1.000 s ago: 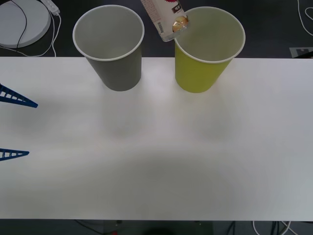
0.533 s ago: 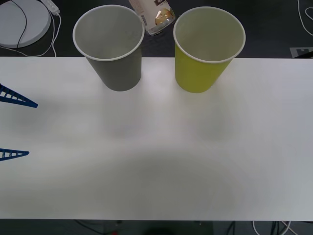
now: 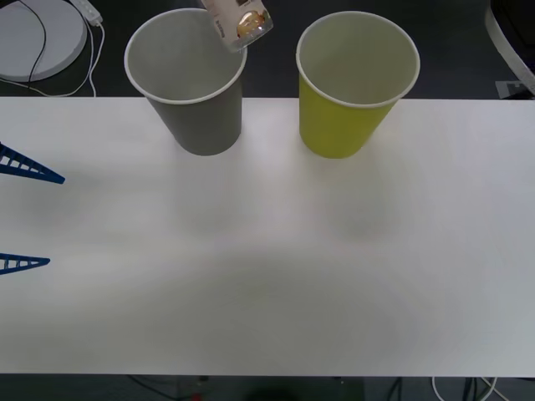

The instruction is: Put the can into the green bin and the plastic bottle into the gray bin

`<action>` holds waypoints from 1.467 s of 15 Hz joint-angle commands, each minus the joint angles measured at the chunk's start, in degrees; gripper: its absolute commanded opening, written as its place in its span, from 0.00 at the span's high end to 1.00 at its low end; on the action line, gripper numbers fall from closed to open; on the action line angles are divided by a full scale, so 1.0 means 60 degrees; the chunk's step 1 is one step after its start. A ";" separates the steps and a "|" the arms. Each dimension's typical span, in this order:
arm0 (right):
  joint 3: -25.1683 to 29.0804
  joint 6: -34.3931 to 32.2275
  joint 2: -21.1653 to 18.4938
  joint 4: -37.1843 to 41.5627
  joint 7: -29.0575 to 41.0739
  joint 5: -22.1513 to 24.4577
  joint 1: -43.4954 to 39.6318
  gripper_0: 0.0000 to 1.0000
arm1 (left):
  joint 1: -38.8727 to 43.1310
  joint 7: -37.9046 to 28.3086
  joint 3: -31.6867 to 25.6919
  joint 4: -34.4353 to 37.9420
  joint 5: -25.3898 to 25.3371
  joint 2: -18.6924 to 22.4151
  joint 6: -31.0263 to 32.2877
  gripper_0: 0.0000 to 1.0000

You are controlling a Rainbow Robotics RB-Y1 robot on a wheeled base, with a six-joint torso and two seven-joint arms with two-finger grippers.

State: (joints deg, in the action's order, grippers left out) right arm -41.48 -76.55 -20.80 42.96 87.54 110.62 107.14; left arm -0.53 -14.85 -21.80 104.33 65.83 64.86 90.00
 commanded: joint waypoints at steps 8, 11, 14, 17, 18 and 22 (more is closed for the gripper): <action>-0.0044 0.1713 0.1225 -0.1740 -0.0001 0.0387 0.0381 1.00 | 0.0000 0.0000 0.0000 0.0000 0.0000 0.0000 0.0000 0.00; -0.0176 0.2065 0.1562 -0.2282 -0.0001 0.0329 0.0571 1.00 | 0.0000 0.0000 0.0000 0.0000 0.0000 0.0000 0.0000 0.00; -0.0322 0.2460 0.1781 -0.2619 -0.0001 0.0285 0.0659 1.00 | 0.0000 0.0000 0.0000 0.0000 0.0000 0.0000 0.0000 0.00; -0.0454 0.2563 0.1825 -0.2649 -0.0001 0.0211 0.0659 1.00 | 0.0000 0.0000 0.0000 0.0000 0.0000 0.0000 0.0000 0.00; -0.0469 0.2563 0.1825 -0.2649 -0.0016 0.0182 0.0659 1.00 | 0.0000 0.0000 0.0000 0.0000 0.0000 0.0000 0.0000 0.00; -0.0630 0.2548 0.1825 -0.2649 -0.0001 0.0109 0.0659 1.00 | 0.0000 0.0000 0.0000 0.0000 0.0000 0.0000 0.0000 0.00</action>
State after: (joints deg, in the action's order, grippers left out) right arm -44.97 -61.17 -9.84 27.06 87.54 111.42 111.12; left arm -0.53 -14.85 -21.80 104.33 65.83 64.86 90.00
